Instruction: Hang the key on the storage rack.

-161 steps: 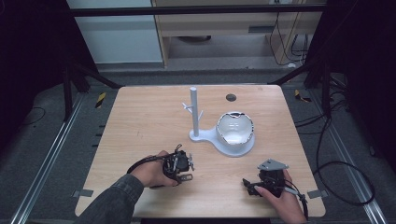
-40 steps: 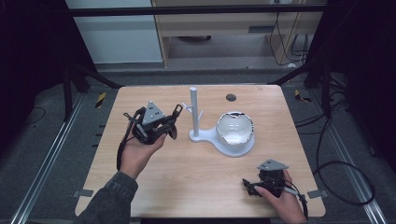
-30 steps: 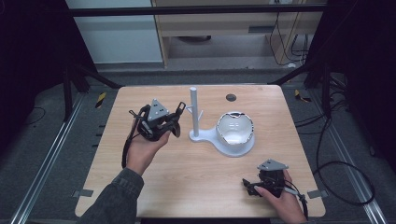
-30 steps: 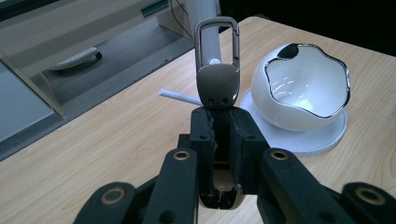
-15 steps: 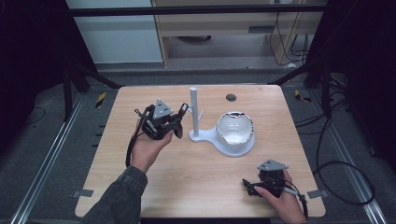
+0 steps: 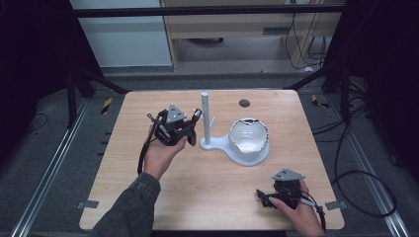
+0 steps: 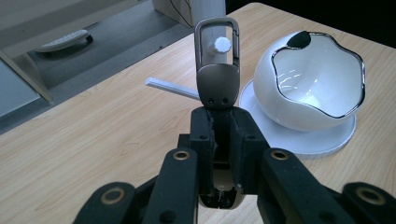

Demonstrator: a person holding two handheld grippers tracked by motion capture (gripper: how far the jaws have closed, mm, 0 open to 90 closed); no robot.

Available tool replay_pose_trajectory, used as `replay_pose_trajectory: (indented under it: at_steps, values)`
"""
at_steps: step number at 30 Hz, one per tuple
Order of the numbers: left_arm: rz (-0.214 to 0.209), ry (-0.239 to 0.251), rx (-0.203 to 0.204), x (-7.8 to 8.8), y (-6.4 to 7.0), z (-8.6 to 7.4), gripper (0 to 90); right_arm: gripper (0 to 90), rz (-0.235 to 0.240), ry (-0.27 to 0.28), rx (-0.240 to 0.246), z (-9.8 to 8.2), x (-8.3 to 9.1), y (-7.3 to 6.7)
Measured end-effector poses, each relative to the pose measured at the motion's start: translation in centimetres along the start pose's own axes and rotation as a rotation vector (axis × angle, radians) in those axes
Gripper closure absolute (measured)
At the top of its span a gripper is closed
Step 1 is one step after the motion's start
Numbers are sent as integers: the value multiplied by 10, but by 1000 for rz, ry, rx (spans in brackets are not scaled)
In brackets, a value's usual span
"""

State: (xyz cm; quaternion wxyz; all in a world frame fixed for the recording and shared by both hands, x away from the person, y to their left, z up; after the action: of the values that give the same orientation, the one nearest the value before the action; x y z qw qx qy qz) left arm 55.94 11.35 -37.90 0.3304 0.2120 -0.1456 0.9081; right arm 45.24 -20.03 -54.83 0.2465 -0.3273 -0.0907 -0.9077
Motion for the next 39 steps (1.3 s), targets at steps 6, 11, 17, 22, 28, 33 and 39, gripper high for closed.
replay_pose_trajectory:
  at_steps: [6, 11, 17, 22, 28, 33, 39]
  values:
    - [-11, 1, 3, -9, 3, -1, 800, 4, 0, -2, -1, 0, 0, 0]
    - [-9, -6, 6, -15, 3, -2, 800, 4, 0, -1, 1, 0, 0, 0]
    - [-6, -2, 9, -21, 3, -4, 800, 4, 0, -1, 1, 0, 0, 0]
    - [-3, 5, 19, -24, 4, -7, 800, 4, 2, -1, 0, 0, 0, 0]
    - [-3, 8, 27, -27, 5, -9, 799, 4, 5, 2, 2, 0, 0, 0]
    - [0, 17, 31, -28, 6, -10, 799, 4, 5, 2, 3, 0, 0, 0]
    - [5, 29, 39, -31, 7, -12, 798, 4, 4, 2, 3, 0, 0, 0]
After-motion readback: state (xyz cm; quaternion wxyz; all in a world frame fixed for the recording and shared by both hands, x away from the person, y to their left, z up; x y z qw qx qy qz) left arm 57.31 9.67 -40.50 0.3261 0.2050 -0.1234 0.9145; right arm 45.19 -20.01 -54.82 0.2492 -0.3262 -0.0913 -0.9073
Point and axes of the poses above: each handheld gripper's, and its own axes: x roughly backward along the jaws, z roughly out of its top, y roughly to its right, the point moved 5 cm from there along -x, roughly forward along the jaws, and after that the axes turned 4 degrees about y, right-handed, at the moved point
